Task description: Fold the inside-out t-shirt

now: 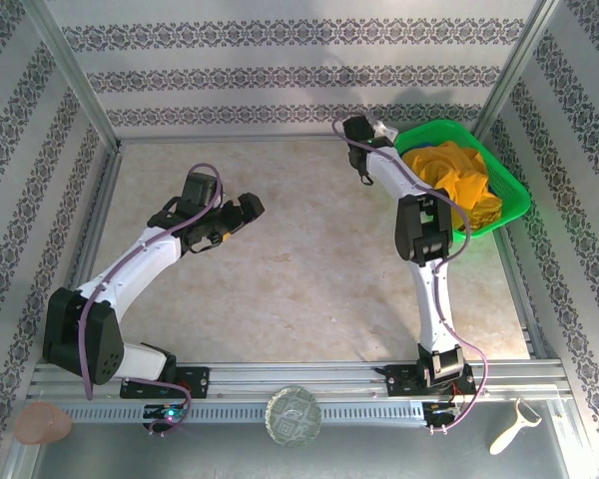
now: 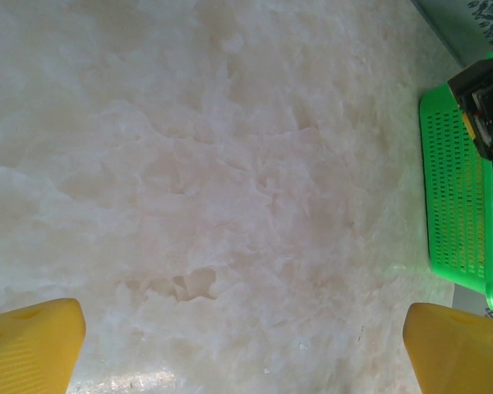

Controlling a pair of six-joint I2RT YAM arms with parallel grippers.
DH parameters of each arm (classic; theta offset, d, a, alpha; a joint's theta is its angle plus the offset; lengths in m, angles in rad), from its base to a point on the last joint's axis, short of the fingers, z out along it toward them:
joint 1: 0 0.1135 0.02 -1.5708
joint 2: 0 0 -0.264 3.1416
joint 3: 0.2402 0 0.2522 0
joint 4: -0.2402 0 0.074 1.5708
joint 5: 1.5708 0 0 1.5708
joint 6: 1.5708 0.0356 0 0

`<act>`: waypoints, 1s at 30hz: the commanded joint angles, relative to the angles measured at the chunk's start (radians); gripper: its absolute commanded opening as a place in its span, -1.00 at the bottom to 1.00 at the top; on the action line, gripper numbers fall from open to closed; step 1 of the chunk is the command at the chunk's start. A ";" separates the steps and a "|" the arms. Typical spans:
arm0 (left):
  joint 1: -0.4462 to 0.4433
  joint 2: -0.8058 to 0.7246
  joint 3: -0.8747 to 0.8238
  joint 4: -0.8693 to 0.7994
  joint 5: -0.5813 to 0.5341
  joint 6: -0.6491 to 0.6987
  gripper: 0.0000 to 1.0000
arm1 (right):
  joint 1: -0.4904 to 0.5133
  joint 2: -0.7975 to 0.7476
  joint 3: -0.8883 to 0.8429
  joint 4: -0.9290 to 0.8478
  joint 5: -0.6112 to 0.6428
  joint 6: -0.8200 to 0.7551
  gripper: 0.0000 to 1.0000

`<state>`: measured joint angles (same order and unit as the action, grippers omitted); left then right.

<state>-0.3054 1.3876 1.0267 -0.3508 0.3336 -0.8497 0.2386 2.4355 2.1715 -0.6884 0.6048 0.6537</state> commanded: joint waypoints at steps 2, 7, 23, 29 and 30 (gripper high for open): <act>0.015 0.014 0.026 0.038 0.025 0.002 0.99 | -0.037 0.109 0.186 -0.123 0.052 -0.019 -0.05; 0.020 0.031 0.039 0.035 0.035 0.005 0.99 | -0.065 0.187 0.331 -0.141 0.043 -0.028 -0.03; 0.022 0.051 0.092 -0.027 0.009 0.046 0.99 | -0.104 -0.142 0.186 0.126 -0.527 -0.154 0.39; 0.023 0.011 0.117 -0.091 -0.016 0.067 0.99 | -0.164 -0.411 -0.122 0.112 -0.395 -0.069 0.78; 0.023 0.002 0.123 -0.104 -0.018 0.072 0.99 | -0.180 -0.453 -0.181 0.112 -0.373 -0.045 0.81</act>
<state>-0.2924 1.4315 1.1137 -0.3893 0.3389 -0.8146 0.1066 2.0663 2.1124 -0.5762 0.1688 0.5476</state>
